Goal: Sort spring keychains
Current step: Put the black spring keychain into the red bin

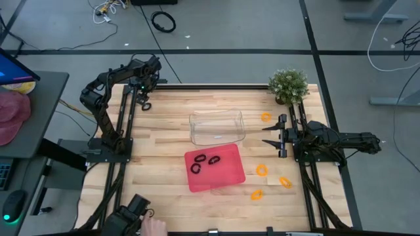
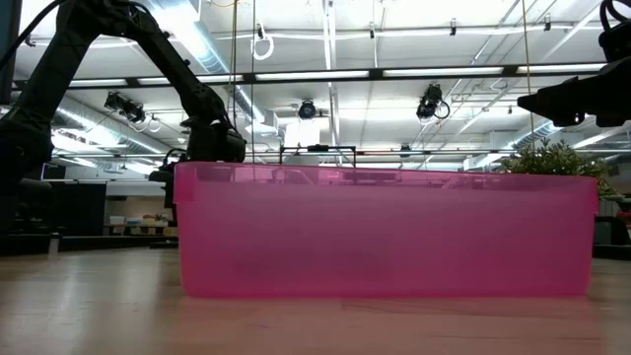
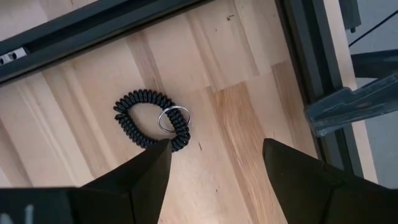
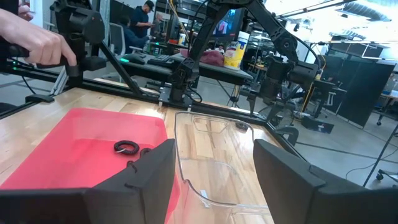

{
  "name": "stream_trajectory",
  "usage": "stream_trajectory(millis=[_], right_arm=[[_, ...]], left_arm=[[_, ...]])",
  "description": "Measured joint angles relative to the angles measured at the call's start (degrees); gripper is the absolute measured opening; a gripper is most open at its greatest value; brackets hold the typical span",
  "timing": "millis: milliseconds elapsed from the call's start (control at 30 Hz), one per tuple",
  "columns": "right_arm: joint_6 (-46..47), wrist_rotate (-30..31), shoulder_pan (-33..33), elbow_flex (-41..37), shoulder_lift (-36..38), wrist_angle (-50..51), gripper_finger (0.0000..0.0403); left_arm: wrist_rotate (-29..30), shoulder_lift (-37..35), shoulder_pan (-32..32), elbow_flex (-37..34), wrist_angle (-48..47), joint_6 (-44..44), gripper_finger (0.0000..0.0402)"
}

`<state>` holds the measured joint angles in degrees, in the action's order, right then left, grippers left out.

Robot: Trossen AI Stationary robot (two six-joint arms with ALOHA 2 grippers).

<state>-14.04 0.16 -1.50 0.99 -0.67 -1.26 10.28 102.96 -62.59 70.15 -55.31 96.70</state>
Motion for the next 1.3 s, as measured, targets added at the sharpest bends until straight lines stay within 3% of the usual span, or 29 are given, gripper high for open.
stream_trajectory(millis=[1300], right_arm=[[0.00, 0.00, -0.02, -0.02, 0.02, 0.00, 0.0222]], left_arm=[[0.66, 0.00, 0.02, -0.02, -5.68, 3.13, 0.0259]])
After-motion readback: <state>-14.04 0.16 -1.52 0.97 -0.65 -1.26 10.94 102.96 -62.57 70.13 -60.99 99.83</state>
